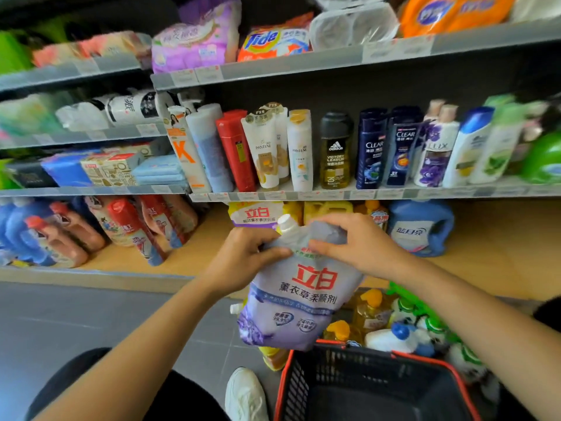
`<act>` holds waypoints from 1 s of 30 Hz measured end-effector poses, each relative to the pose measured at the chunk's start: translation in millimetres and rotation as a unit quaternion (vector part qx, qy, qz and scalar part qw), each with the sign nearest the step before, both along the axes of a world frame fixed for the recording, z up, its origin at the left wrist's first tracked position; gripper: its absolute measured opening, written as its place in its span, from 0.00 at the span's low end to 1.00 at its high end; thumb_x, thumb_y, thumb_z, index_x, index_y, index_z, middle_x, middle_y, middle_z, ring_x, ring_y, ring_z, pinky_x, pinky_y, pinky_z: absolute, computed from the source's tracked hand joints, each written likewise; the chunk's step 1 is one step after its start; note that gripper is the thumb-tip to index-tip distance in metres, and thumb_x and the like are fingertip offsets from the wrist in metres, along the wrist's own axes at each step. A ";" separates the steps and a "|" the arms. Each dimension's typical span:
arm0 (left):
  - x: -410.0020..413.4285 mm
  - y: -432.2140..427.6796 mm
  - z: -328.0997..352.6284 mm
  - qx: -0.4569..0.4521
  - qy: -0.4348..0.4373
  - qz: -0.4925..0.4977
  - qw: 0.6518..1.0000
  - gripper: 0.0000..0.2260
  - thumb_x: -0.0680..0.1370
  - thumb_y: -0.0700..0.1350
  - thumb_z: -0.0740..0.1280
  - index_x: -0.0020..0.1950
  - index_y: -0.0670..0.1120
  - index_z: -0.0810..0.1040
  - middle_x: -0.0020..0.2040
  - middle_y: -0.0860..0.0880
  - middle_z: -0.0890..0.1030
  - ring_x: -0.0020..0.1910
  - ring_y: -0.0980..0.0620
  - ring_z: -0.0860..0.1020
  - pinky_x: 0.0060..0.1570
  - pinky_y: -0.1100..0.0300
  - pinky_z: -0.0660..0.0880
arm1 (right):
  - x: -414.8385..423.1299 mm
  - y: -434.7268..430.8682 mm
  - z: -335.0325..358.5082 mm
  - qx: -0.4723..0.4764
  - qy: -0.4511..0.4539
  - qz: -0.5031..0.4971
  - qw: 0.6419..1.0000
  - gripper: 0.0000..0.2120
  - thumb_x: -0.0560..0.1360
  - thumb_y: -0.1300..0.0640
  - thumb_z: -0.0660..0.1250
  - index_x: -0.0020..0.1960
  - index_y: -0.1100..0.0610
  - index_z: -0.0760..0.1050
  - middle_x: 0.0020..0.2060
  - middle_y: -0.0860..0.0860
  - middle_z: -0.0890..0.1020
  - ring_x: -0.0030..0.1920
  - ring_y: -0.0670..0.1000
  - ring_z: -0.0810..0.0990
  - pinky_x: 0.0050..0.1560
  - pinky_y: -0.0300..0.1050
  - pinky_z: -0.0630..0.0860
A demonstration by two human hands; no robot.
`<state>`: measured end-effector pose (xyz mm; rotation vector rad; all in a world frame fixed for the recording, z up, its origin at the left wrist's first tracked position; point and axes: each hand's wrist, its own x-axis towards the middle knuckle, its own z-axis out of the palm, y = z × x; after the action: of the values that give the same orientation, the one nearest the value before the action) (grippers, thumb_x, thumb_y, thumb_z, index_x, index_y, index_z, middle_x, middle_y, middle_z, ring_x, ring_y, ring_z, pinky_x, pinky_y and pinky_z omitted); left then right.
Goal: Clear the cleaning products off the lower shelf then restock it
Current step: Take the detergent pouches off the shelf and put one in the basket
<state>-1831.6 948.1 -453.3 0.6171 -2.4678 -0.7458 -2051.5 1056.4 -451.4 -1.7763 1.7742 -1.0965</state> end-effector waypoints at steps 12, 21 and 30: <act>-94.1 44.9 -23.1 0.168 0.079 -0.101 0.977 0.15 0.79 0.46 0.72 0.65 0.50 0.78 0.49 0.52 0.85 0.49 0.47 0.83 0.51 0.48 0.81 | -61.4 60.7 -35.2 -0.051 -0.101 -0.043 0.993 0.06 0.76 0.51 0.71 0.45 0.40 0.85 0.42 0.44 0.87 0.43 0.42 0.85 0.45 0.41 0.80; -128.9 48.6 -32.9 0.177 0.090 -0.107 0.974 0.07 0.79 0.50 0.67 0.53 0.57 0.84 0.48 0.53 0.87 0.47 0.52 0.85 0.44 0.56 0.82 | -87.0 67.9 -39.0 -0.023 -0.017 -0.103 0.994 0.05 0.78 0.54 0.72 0.49 0.50 0.87 0.41 0.48 0.87 0.44 0.46 0.84 0.46 0.53 0.79; -144.2 51.0 -32.4 0.085 0.049 -0.017 0.995 0.19 0.78 0.60 0.66 0.37 0.47 0.83 0.31 0.52 0.82 0.31 0.54 0.80 0.33 0.51 0.78 | -91.1 70.7 -44.5 -0.023 -0.012 -0.087 0.996 0.09 0.78 0.53 0.71 0.48 0.58 0.86 0.41 0.59 0.86 0.45 0.58 0.84 0.46 0.58 0.78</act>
<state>-1975.8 999.1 -485.6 0.5871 -2.3473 -0.9825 -2142.6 1127.1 -495.9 -1.6522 1.9343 -1.2303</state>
